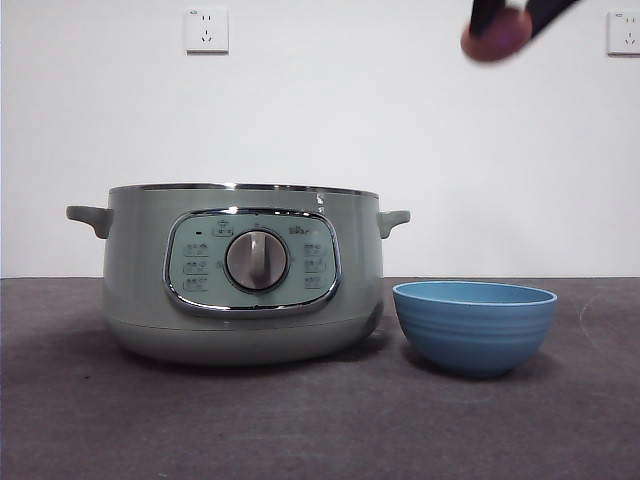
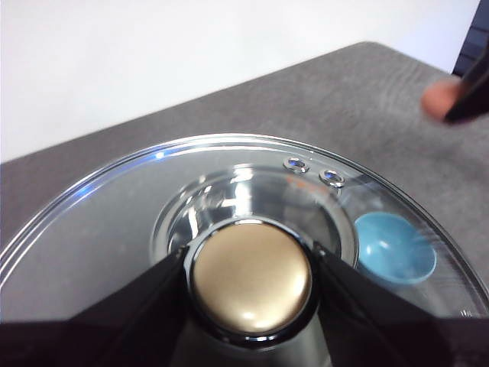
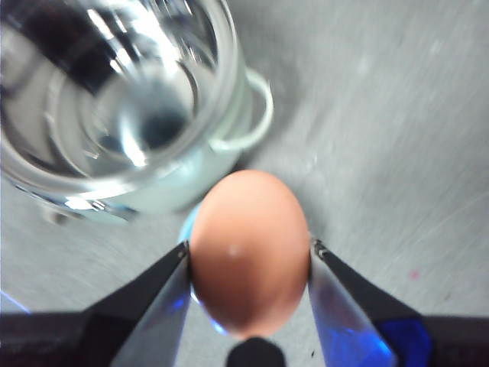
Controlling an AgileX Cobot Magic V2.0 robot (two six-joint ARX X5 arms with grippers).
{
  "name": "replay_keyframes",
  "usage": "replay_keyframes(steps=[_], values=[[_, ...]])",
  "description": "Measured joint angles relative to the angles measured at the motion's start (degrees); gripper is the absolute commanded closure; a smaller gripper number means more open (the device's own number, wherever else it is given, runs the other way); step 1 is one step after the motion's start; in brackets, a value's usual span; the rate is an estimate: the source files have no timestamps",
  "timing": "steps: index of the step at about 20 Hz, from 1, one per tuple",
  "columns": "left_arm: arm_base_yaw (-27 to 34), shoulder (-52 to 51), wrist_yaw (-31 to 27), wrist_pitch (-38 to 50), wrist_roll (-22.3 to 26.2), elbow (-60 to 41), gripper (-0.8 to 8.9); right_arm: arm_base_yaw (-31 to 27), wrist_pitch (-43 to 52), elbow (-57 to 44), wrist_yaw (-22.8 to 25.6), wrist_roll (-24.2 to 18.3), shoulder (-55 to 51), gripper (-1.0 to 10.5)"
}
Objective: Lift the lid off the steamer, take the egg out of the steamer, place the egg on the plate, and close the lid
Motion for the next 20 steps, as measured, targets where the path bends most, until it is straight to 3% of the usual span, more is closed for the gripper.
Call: replay_keyframes(steps=[6,10,20], values=[[0.0,7.1,2.3,4.9,0.0,0.0,8.22,0.0,15.7,-20.1,-3.1,-0.2,0.1,9.6],[0.0,9.9,2.3,6.3,0.0,0.0,8.22,0.0,24.6,-28.1,-3.1,-0.2,1.2,9.6],[0.0,11.4,2.3,9.0,0.0,0.0,8.22,4.2,31.4,-30.6,-3.1,-0.2,13.5,9.6]])
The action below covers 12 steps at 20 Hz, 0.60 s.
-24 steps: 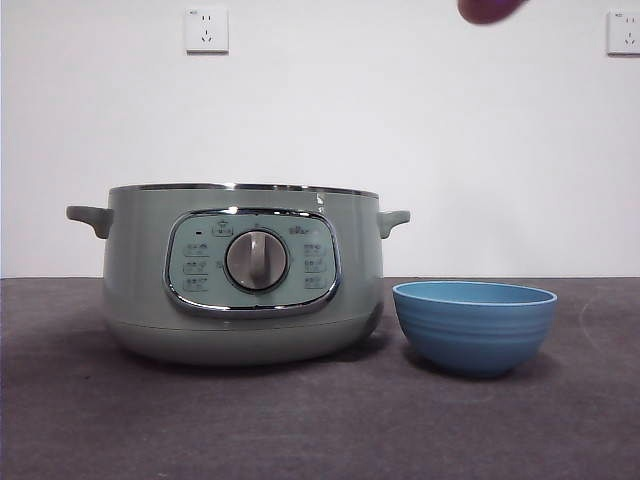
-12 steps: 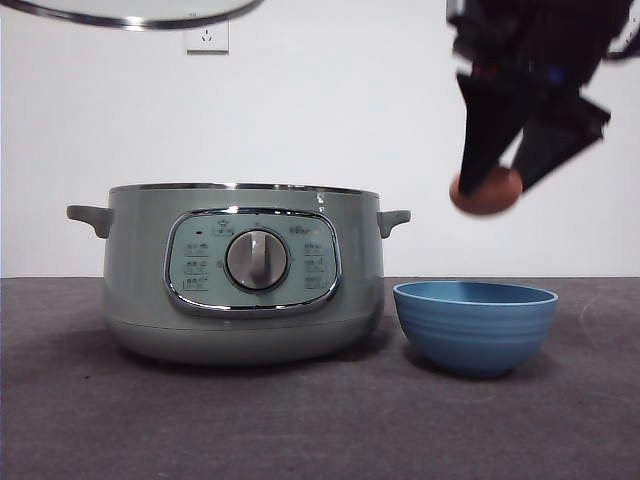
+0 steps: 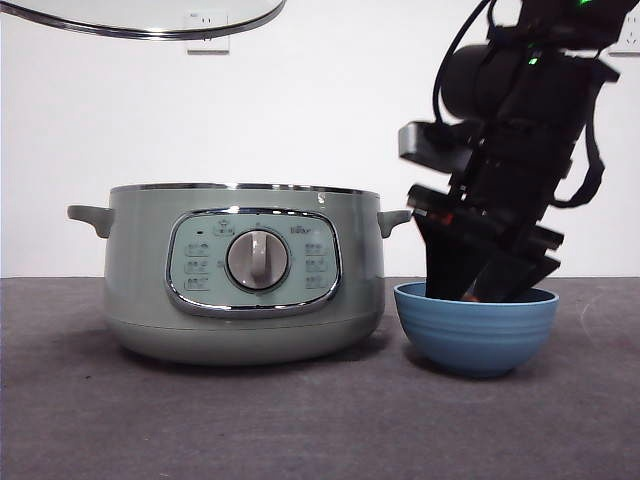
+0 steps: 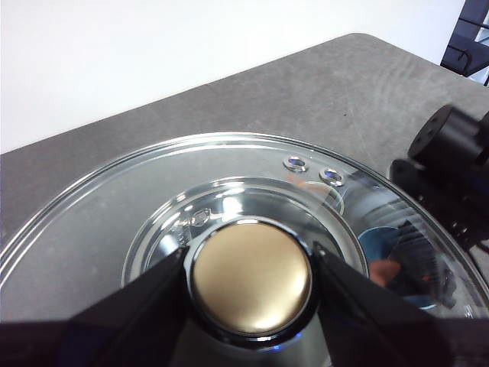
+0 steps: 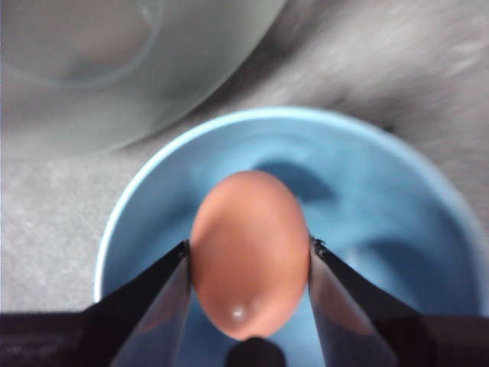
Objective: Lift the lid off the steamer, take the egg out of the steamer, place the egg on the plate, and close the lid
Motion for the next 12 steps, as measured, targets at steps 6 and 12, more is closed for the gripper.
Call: replay_keyframes(steps=[6,12], values=[[0.0,0.0,0.0,0.0,0.0,0.0,8.22,0.3,0.3,0.0,0.4,0.0,0.3,8.3],[0.0,0.2,0.0,0.1,0.0,0.0,8.22,0.3,-0.8,0.0,0.5,0.0,0.3,6.6]])
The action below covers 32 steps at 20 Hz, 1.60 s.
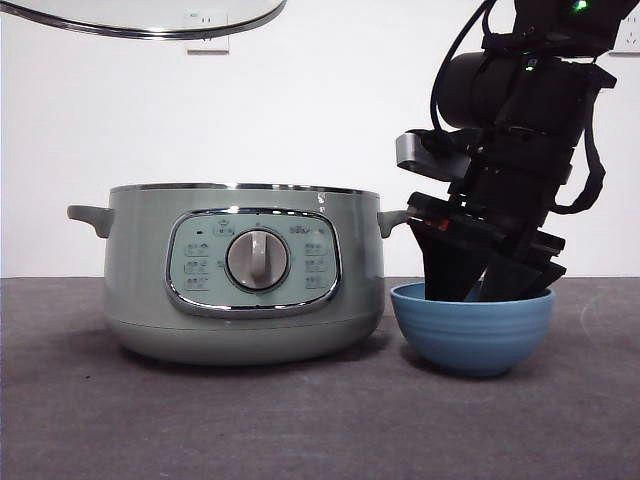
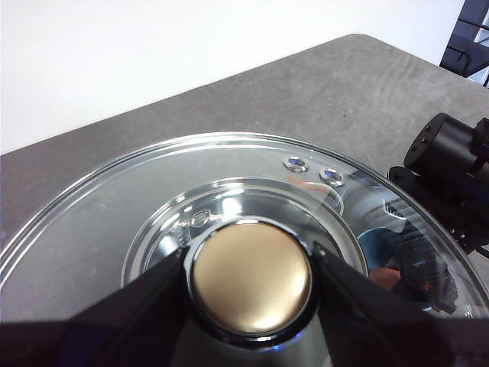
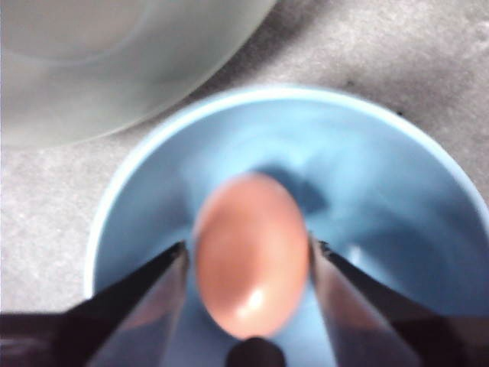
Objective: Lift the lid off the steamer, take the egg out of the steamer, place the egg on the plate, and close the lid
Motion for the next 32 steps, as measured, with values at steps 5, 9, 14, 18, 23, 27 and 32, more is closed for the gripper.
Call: replay_keyframes(steps=[5,9,14,18,23,27,32], values=[[0.0,4.3,0.0,1.2,0.0,0.0,8.22,0.0,-0.1,0.0,-0.1,0.0,0.0,6.6],[0.0,8.9,0.1,5.2,0.0,0.0,8.22,0.0,-0.9,0.9,-0.1,0.1,-6.3,6.6],[-0.2,16.6,1.3,11.5,0.0,0.0,8.22,0.0,-0.5,2.4,0.0,1.1,-26.0,6.6],[-1.0,22.3,1.4,16.8,0.0,0.0,8.22,0.0,-0.4,2.4,3.4,2.3,-39.6,6.6],[-2.1,28.5,1.1,18.7,0.0,0.0,8.22,0.0,-0.4,2.4,8.6,2.7,-50.3,6.6],[-2.6,29.4,-0.2,19.1,0.0,0.0,8.22,0.0,-0.6,2.4,8.7,2.7,-53.7,6.6],[-2.7,29.6,-0.3,19.3,0.0,0.0,8.22,0.0,-0.9,2.4,8.7,3.0,-54.4,6.6]])
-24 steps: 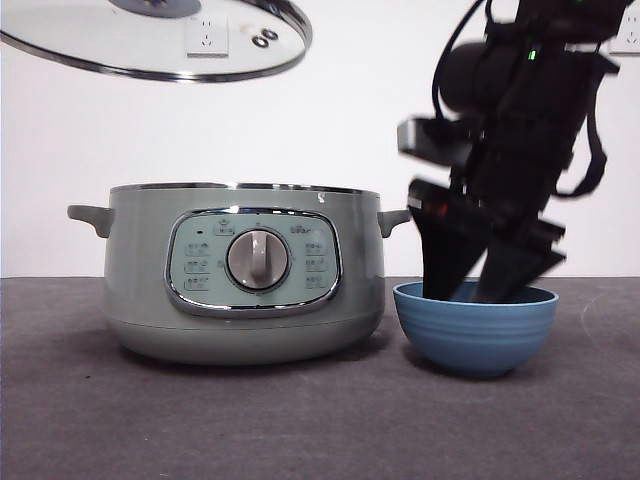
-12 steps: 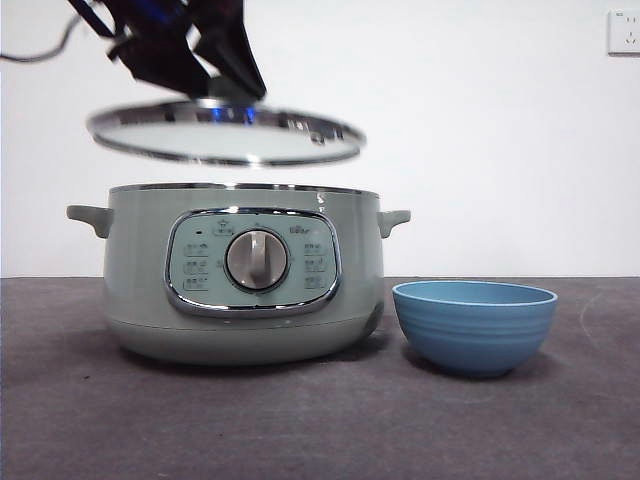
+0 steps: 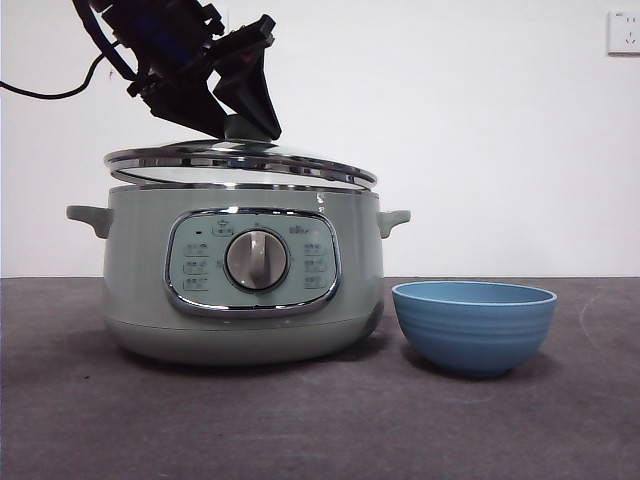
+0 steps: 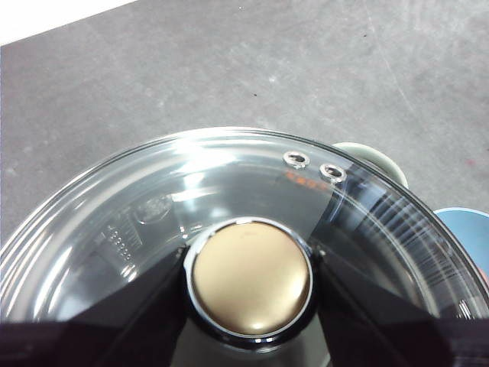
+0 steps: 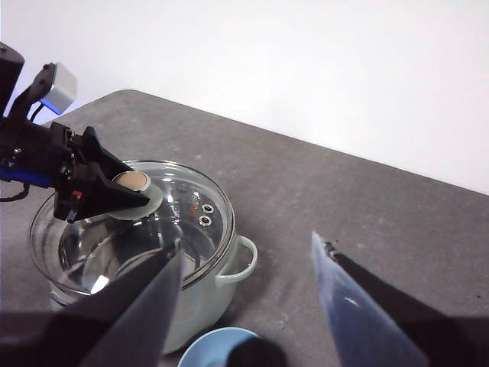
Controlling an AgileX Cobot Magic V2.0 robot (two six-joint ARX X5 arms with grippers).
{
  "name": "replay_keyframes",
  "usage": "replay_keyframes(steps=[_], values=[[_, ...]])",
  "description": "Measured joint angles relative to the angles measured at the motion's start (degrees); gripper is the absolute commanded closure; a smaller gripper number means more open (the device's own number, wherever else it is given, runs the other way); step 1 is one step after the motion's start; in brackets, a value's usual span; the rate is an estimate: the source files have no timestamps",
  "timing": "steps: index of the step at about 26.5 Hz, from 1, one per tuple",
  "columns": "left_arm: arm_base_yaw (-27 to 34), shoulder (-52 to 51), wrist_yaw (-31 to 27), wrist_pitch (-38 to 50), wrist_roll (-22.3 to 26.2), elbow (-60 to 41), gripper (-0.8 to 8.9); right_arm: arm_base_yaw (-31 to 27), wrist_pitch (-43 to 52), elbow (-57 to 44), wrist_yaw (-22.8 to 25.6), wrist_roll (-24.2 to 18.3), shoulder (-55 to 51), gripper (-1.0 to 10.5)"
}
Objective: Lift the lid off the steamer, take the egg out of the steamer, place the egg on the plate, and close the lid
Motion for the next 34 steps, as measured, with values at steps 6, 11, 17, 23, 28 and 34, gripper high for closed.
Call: replay_keyframes(steps=[6,11,17,23,28,34], values=[[0.0,1.8,0.0,0.5,0.0,0.0,8.22,0.0,-0.7,0.0,0.0,0.2,0.3,6.6],[0.0,2.2,0.0,0.5,-0.2,0.0,8.22,0.0,-0.8,0.0,-0.2,0.2,0.2,6.6],[0.0,2.2,0.0,-1.0,-0.3,0.6,7.17,0.0,-0.9,0.0,-0.2,0.2,0.2,6.6],[0.0,2.2,0.0,-1.8,-0.7,0.9,3.29,0.0,-1.9,0.0,-0.2,0.2,0.2,6.6],[0.0,1.0,0.0,-3.5,-1.1,0.9,3.29,0.0,-4.5,0.0,-0.2,0.2,0.2,6.6],[0.0,-6.1,0.0,-5.3,-1.1,0.8,3.29,0.0,-7.1,0.0,-0.3,0.2,0.2,6.6]])
